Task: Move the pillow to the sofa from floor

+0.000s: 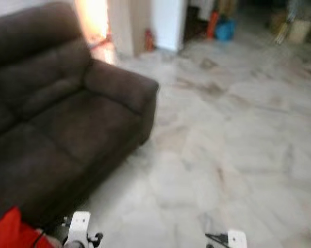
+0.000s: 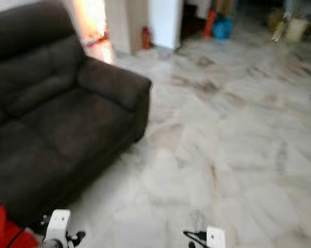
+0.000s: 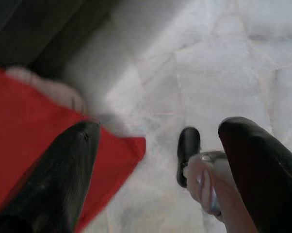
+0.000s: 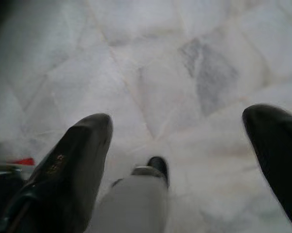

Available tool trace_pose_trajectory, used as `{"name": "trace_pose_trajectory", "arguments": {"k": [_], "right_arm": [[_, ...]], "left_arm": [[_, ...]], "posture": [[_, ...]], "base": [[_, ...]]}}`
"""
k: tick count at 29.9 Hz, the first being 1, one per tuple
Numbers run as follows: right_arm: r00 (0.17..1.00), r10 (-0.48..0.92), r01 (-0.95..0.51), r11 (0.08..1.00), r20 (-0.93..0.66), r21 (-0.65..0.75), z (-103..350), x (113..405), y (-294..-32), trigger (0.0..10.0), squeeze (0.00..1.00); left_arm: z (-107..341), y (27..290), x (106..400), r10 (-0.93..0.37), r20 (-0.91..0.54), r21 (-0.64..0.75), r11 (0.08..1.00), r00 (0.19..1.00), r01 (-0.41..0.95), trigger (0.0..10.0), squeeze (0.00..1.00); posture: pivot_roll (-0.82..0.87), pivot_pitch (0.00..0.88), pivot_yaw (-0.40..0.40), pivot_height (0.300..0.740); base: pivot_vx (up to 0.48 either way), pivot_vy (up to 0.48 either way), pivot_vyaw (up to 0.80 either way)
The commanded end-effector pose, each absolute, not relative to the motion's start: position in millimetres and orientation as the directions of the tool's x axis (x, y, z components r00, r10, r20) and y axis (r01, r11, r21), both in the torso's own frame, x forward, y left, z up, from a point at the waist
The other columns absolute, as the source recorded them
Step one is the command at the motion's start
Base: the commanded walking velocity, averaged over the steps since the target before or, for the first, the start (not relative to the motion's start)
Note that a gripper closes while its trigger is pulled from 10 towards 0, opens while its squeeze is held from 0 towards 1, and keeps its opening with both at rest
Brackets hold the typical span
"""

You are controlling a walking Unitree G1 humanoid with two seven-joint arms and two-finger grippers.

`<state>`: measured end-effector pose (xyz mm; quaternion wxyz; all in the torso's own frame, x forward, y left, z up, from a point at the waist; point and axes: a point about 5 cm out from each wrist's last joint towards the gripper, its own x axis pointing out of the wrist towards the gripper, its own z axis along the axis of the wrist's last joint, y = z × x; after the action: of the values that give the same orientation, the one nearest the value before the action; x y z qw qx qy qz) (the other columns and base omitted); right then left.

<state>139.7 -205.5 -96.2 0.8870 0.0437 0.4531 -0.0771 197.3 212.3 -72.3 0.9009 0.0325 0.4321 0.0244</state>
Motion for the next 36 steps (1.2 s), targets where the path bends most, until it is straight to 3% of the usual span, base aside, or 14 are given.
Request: {"name": "trace_pose_trajectory", "arguments": {"k": [1,36], "right_arm": [[0.578,-0.091,0.175,0.984,-0.811,0.014,-96.3,140.5,-203.1,10.0,0.00],[0.577,-0.074,0.144,0.990,-0.814,0.011,-96.2,139.9,-204.7,10.0,0.00]], "left_arm": [[-73.5,216.8,194.0,0.088,-0.788,0.087,0.996,0.610,-0.031,10.0,0.00],[-74.2,215.8,193.0,0.088,-0.790,0.078,0.996,0.607,-0.043,10.0,0.00]], "posture": [[0.07,0.000,-0.014,0.740],[0.07,0.000,-0.024,0.740]], "base": [[0.000,0.000,0.80],[0.000,0.000,0.80]]}}
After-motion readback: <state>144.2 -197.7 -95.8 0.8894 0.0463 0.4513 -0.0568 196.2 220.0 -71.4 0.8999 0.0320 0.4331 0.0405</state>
